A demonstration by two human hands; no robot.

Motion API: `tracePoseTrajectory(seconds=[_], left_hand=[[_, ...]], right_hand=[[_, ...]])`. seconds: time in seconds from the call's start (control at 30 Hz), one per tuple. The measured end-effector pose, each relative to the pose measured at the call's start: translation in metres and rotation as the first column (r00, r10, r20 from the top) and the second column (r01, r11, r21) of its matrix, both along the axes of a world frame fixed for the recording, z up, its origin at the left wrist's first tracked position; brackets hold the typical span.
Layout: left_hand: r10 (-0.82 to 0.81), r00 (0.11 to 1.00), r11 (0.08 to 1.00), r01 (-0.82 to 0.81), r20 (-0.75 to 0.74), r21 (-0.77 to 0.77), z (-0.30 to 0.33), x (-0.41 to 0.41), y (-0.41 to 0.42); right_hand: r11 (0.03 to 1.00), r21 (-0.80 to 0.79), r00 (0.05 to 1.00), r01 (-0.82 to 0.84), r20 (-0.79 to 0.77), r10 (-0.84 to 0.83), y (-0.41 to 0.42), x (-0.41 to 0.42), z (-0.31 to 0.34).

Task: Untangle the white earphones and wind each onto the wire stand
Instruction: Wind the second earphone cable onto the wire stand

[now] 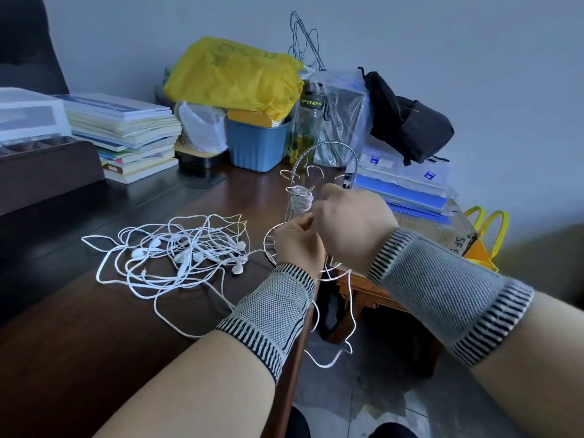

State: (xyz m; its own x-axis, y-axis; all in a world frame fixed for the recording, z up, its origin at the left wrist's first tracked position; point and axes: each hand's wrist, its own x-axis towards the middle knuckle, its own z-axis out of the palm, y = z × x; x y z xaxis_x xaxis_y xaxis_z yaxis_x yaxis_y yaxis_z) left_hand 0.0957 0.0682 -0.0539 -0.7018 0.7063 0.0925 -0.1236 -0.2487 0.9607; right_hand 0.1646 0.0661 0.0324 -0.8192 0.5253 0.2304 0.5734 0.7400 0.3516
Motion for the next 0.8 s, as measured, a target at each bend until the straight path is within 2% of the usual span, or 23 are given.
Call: tracePoseTrajectory(seconds=[0.07,0.13,0.17,0.23,0.3,0.37,0.43,0.57,0.8], left_hand=[[-0.028,0.996,0.999,0.025,0.084,0.039,0.003,-0.003,0.0],[-0.026,0.999,1.0,0.026,0.041,0.002,0.002,-0.005,0.0],[-0.015,1.0,1.0,0.015,0.003,-0.019,0.0,-0.006,0.0],[0.006,1.0,0.999,-0.007,-0.02,-0.037,-0.002,-0.006,0.0],[-0.007,1.0,0.999,0.007,-0.012,-0.041,0.0,-0.005,-0.002],[-0.025,1.0,0.999,0.025,0.0,-0.041,0.001,-0.004,-0.004],[-0.043,0.999,0.999,0.043,0.01,-0.032,0.003,-0.004,-0.006],[-0.065,0.997,0.997,0.066,0.031,-0.027,0.005,-0.004,-0.007],[-0.081,0.996,0.996,0.082,0.035,-0.02,0.008,-0.002,-0.008]], right_hand=[[0.997,-0.067,0.967,-0.026,-0.254,0.008,0.011,0.013,-0.018],[0.969,-0.237,0.85,-0.063,-0.522,-0.072,0.022,0.025,-0.031],[0.931,-0.353,0.785,-0.089,-0.601,-0.153,0.027,0.029,-0.033],[0.793,-0.593,0.694,-0.142,-0.631,-0.348,0.039,0.033,-0.036],[0.636,-0.751,0.647,-0.179,-0.577,-0.499,0.048,0.036,-0.039],[0.515,-0.832,0.622,-0.205,-0.517,-0.588,0.054,0.036,-0.043],[0.435,-0.872,0.607,-0.223,-0.473,-0.638,0.056,0.036,-0.047],[0.457,-0.869,0.608,-0.19,-0.47,-0.64,0.059,0.034,-0.049],[0.64,-0.768,0.69,0.01,-0.458,-0.56,0.064,0.028,-0.043]])
